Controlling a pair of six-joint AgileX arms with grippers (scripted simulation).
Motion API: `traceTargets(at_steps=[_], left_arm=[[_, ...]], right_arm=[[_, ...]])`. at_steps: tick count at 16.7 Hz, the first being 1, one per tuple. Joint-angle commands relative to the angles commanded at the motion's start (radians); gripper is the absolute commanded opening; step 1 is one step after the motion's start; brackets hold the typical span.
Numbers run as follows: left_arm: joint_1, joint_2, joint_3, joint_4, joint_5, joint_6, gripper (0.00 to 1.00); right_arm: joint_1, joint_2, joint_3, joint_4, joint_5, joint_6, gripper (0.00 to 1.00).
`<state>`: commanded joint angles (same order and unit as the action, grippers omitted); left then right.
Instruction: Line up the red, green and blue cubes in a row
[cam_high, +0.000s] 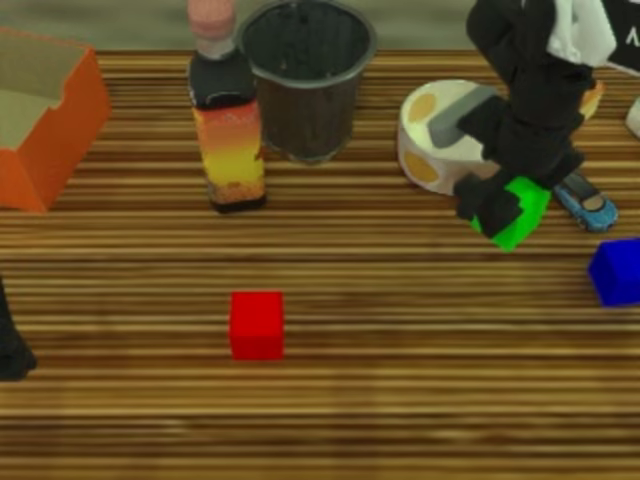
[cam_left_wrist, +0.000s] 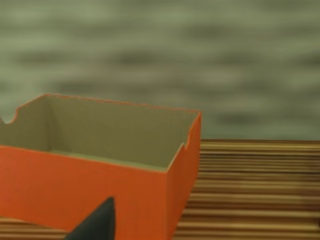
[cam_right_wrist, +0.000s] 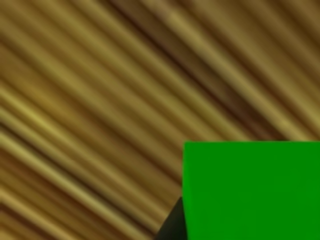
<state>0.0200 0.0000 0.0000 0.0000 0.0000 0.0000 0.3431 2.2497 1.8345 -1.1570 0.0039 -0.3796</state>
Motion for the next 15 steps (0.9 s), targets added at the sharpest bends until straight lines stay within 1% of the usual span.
traceTargets(at_steps=[3, 5, 7, 12, 15], left_arm=[[0.000, 0.000, 0.000, 0.000, 0.000, 0.000, 1.00], [0.000, 0.000, 0.000, 0.000, 0.000, 0.000, 1.00], [0.000, 0.000, 0.000, 0.000, 0.000, 0.000, 1.00], [0.000, 0.000, 0.000, 0.000, 0.000, 0.000, 1.00], [0.000, 0.000, 0.000, 0.000, 0.000, 0.000, 1.00]], right_arm=[[0.042, 0.005, 0.014, -0.009, 0.000, 0.093, 0.00], [0.084, 0.008, 0.024, -0.019, 0.001, 0.205, 0.00], [0.134, 0.010, 0.030, -0.030, 0.001, 0.356, 0.00], [0.276, 0.006, 0.032, -0.061, -0.001, 0.802, 0.00], [0.349, -0.010, 0.031, -0.067, -0.001, 1.005, 0.00]])
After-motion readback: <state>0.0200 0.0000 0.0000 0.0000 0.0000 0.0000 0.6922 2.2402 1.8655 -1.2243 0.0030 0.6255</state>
